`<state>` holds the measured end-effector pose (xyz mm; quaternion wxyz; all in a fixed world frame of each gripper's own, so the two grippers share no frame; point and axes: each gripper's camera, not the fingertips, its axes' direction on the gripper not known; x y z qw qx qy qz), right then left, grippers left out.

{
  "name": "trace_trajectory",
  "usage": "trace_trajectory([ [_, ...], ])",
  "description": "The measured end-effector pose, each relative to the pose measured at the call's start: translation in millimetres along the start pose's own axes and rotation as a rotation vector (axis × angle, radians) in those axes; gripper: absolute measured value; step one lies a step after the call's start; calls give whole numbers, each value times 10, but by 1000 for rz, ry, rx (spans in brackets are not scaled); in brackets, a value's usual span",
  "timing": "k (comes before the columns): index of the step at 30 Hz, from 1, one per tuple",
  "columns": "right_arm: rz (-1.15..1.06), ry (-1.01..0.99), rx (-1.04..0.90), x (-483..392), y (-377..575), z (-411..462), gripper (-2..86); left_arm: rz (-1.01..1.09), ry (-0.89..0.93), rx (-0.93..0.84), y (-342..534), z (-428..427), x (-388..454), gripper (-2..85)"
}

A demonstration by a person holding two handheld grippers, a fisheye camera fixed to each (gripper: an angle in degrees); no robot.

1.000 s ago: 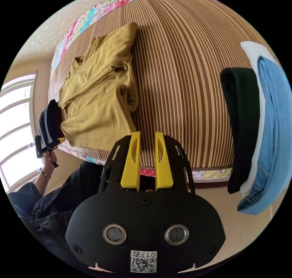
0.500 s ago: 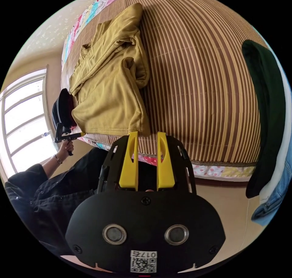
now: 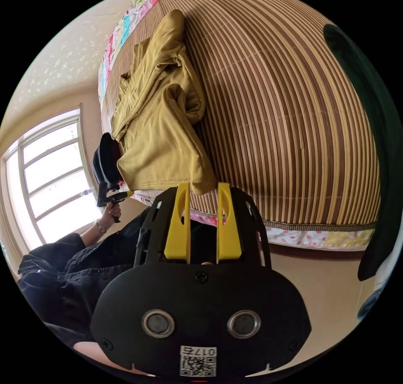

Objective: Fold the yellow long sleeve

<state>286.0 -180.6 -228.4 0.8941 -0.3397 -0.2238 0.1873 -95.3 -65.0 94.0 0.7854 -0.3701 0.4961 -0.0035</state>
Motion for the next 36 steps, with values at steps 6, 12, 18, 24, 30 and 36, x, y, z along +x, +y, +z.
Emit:
trace_trajectory([
  [6, -44, -189, 63, 233, 223, -309, 37, 85, 162, -17, 189, -93, -74, 22],
  [12, -183, -656, 146, 497, 725, -827, 22, 205, 465, 34, 564, -356, -169, 0],
  [18, -388, -781, 163, 202, 1150, -1264, 19, 381, 740, 230, 1034, -846, -72, -9],
  [24, -524, -852, 173, -27, 1480, -1508, 22, 583, 987, 374, 1503, -1170, 73, -10],
  [30, -405, -696, 87, 143, 1895, -1352, 25, 438, 906, 415, 2018, -1030, -229, -5],
  [36, -64, -507, 100, 717, 1795, -948, 24, -1, 360, 272, 1648, -417, -586, 91],
])
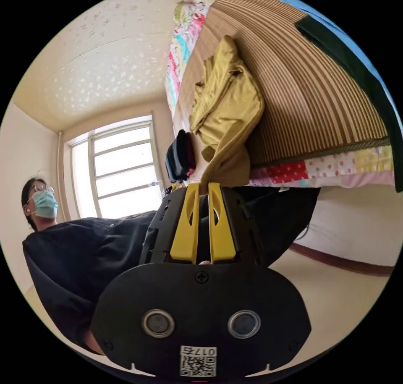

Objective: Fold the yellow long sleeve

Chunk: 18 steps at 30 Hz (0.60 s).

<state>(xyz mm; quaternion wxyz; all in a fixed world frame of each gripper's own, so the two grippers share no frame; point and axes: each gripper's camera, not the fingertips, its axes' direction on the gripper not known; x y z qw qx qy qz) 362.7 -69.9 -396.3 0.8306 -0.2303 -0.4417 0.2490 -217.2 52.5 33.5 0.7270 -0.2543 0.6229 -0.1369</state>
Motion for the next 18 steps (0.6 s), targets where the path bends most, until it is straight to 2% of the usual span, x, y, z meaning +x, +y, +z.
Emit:
trace_trajectory([
  [2, 69, -34, 44, 154, -62, 9, 23, 43, -136, -105, -225, 327, 131, 107],
  [6, 93, -68, 92, 173, -162, -5, 22, 275, -456, -374, -629, 1222, 606, 112],
  [7, 92, -69, 87, 156, -197, 2, 22, 340, -577, -415, -672, 1443, 722, 116],
  [9, 83, -62, 67, 117, -236, 23, 22, 428, -668, -440, -708, 1680, 862, 124],
  [12, 69, -52, 31, 65, -268, 64, 22, 448, -680, -443, -814, 1871, 902, 123],
  [15, 71, -57, 22, 56, -267, 83, 22, 328, -699, -431, -966, 1867, 730, 89],
  [17, 69, -73, 29, 52, -244, 68, 22, 274, -647, -425, -1051, 1739, 660, 69],
  [18, 65, -80, 29, 49, -236, 61, 22, 214, -538, -450, -1114, 1641, 580, 60],
])
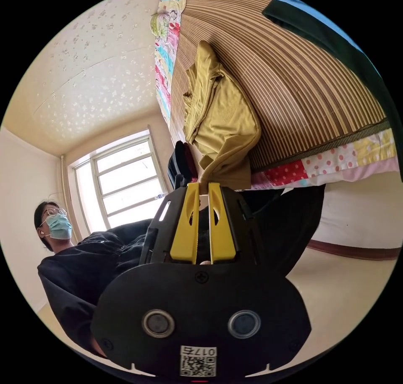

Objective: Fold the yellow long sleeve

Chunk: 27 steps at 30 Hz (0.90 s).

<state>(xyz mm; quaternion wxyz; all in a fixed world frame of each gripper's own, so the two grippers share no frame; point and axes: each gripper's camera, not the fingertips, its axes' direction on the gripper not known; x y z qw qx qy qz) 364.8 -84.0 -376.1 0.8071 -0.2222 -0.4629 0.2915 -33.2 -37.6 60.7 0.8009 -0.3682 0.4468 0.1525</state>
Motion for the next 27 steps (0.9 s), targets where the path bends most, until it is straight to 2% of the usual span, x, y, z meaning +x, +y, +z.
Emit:
trace_trajectory([
  [1, -14, -14, -4, -13, 18, -16, 22, 14, 218, -39, 12, -36, -123, 52],
  [2, -44, -36, -17, -38, 43, -34, 22, 43, 348, -50, 34, -63, -164, 52],
  [3, -64, -52, -26, -52, 58, -43, 22, 111, 576, -40, 126, -172, -212, 50],
  [4, -96, -88, -42, -72, 91, -66, 22, 170, 709, -8, 269, -334, -235, 49],
  [8, -112, -129, 0, -32, 286, -234, 22, 224, 922, -3, 832, -724, -352, 47],
  [10, -82, -136, 17, 46, 416, -276, 23, 208, 1058, 77, 1315, -883, -524, 46],
  [15, 13, -198, 32, 373, 769, -269, 23, 95, 1248, 286, 2059, -785, -910, 44],
  [18, 79, -243, 106, 570, 786, -235, 22, -37, 1255, 318, 2134, -590, -1080, 46],
  [21, 62, -249, 143, 543, 509, -103, 22, -107, 1197, 369, 1918, -640, -1172, 47],
  [27, -53, -266, 214, 155, -501, 198, 24, -51, 1192, 573, 1064, -1269, -1216, 47],
])
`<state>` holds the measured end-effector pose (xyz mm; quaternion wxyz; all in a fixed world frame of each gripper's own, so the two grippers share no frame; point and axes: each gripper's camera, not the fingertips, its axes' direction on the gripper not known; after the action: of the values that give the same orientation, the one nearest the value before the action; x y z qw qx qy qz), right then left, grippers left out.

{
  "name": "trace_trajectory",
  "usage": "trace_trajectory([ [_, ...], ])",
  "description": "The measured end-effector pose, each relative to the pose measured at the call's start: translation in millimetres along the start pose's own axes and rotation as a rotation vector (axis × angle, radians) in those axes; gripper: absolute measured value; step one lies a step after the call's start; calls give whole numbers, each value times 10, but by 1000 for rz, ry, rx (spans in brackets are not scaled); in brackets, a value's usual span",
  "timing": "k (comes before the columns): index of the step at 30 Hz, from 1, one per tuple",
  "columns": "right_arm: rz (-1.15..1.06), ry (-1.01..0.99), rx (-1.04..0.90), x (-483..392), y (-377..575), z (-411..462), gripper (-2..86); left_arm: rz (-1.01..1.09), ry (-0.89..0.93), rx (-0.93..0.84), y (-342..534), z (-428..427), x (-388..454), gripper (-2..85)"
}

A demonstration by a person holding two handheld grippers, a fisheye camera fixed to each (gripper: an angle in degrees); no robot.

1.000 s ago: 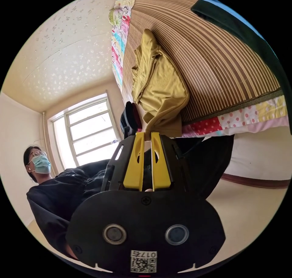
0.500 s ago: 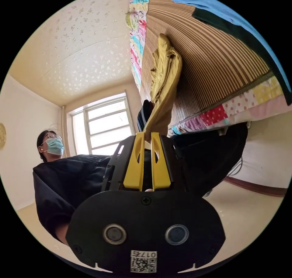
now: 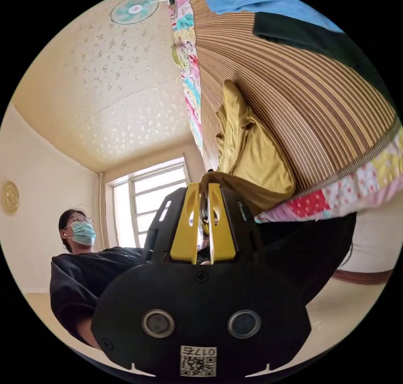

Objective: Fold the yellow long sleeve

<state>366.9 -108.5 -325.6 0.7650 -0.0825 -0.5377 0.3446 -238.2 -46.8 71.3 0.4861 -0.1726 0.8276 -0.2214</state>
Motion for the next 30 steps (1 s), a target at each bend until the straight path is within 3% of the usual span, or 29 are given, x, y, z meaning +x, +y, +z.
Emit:
trace_trajectory([
  [9, -67, 96, 166, -359, -1277, 888, 26, 122, -17, 103, -1494, 577, 455, 48],
  [17, 67, 171, 329, -232, -1928, 1564, 41, -5, -67, 219, -2330, 904, 197, 50],
  [23, 100, -1, 610, -114, -1864, 1645, 43, 19, -50, 356, -2467, 887, 49, 100],
  [25, 84, 32, 550, -128, -1871, 1764, 39, 19, -195, 304, -2358, 903, 46, 101],
  [30, -34, 429, 138, -256, -1856, 2587, 44, 60, -665, 163, -1790, 1108, 51, 131],
])
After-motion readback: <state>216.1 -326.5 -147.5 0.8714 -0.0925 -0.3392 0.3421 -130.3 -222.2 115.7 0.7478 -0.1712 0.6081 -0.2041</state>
